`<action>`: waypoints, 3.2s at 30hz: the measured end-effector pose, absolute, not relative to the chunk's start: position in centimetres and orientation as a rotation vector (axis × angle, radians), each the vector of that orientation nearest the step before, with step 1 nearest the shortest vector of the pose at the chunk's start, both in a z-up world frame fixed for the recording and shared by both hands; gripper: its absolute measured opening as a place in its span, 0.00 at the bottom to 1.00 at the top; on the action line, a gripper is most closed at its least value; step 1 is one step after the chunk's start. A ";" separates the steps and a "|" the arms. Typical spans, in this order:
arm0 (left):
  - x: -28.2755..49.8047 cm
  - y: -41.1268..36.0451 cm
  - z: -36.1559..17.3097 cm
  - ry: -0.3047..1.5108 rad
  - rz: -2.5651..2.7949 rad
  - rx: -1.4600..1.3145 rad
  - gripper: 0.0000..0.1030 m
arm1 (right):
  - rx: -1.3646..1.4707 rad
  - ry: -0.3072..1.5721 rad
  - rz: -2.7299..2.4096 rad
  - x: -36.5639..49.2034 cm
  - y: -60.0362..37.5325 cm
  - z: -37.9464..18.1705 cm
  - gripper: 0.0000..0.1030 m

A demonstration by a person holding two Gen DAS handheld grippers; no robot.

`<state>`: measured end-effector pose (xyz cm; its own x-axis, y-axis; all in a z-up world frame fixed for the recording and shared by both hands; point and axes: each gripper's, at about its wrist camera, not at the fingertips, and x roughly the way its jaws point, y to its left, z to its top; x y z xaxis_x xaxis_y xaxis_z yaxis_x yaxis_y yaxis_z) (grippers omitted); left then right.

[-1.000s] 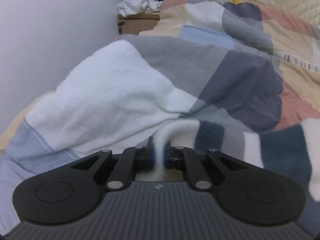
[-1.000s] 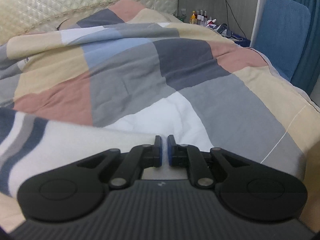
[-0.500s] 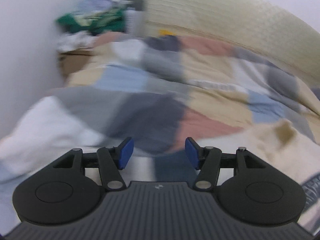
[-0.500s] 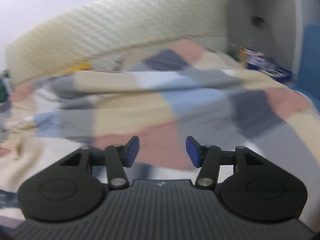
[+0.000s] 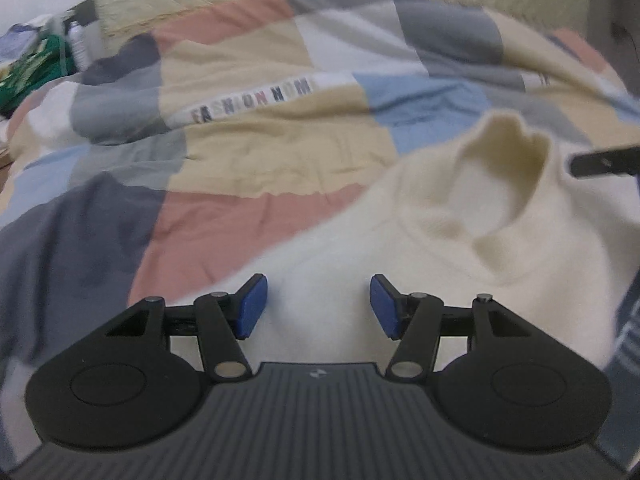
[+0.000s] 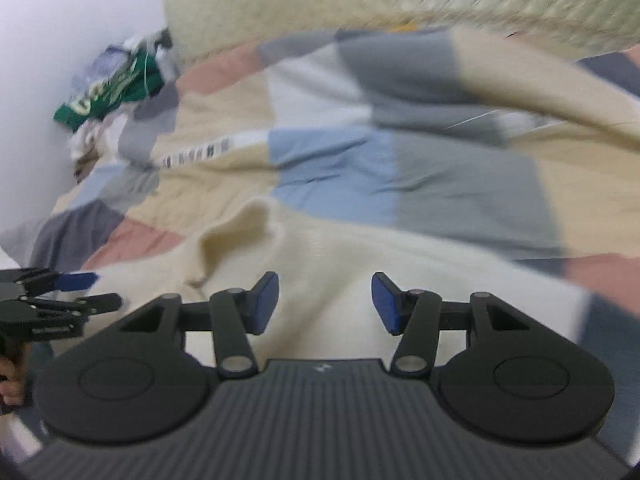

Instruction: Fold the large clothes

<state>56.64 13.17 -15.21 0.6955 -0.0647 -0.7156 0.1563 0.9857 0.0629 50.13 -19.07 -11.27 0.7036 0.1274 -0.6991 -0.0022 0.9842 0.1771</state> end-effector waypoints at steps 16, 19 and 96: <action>57.2 14.8 -14.1 0.826 -0.094 0.086 0.09 | -0.019 0.889 -0.043 54.3 -14.9 -14.6 0.14; 56.9 15.9 -12.0 0.786 -0.059 0.030 0.09 | -0.018 0.844 -0.034 54.1 -14.7 -12.2 0.13; 15.7 13.8 -12.8 1.016 0.214 -0.644 0.50 | 0.806 0.773 -0.220 8.1 -23.4 -8.5 0.49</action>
